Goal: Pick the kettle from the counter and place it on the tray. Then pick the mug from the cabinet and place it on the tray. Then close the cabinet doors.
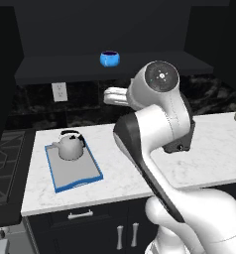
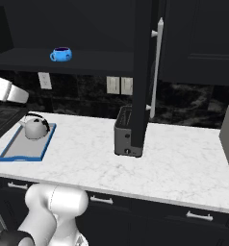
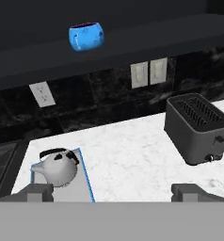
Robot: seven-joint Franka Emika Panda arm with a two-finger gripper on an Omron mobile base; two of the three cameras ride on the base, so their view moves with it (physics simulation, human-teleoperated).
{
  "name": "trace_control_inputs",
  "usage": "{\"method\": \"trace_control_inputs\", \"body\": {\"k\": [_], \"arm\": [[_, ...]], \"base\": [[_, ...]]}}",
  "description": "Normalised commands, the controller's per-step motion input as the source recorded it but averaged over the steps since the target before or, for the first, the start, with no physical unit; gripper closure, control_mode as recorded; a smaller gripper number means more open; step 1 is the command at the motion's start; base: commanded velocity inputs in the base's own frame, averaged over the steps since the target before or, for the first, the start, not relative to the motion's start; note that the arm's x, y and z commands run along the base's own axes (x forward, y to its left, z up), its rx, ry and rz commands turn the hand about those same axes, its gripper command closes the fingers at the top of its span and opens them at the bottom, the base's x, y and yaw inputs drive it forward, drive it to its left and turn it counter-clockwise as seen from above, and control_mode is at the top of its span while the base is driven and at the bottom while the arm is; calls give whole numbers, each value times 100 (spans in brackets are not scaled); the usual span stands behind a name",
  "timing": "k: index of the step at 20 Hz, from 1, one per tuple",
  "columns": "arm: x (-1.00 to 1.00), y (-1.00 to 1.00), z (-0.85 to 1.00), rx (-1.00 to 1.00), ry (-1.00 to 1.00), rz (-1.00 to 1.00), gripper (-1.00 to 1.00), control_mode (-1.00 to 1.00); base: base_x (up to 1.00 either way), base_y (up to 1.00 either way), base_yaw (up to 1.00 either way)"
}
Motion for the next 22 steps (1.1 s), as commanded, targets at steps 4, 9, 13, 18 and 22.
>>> {"method": "trace_control_inputs", "body": {"k": [4,9,13,18,22], "arm": [[63,-13,20,0,-9,20,-100,-100],[47,-2,46,0,-1,2,-100,-100],[53,0,43,-1,0,0,-100,-100],[62,0,25,-2,0,0,-100,-100],[53,4,0,-7,-6,0,-100,-100]], "base": [[0,0,0],[0,0,0],[0,0,0],[0,0,0],[0,0,0]]}}
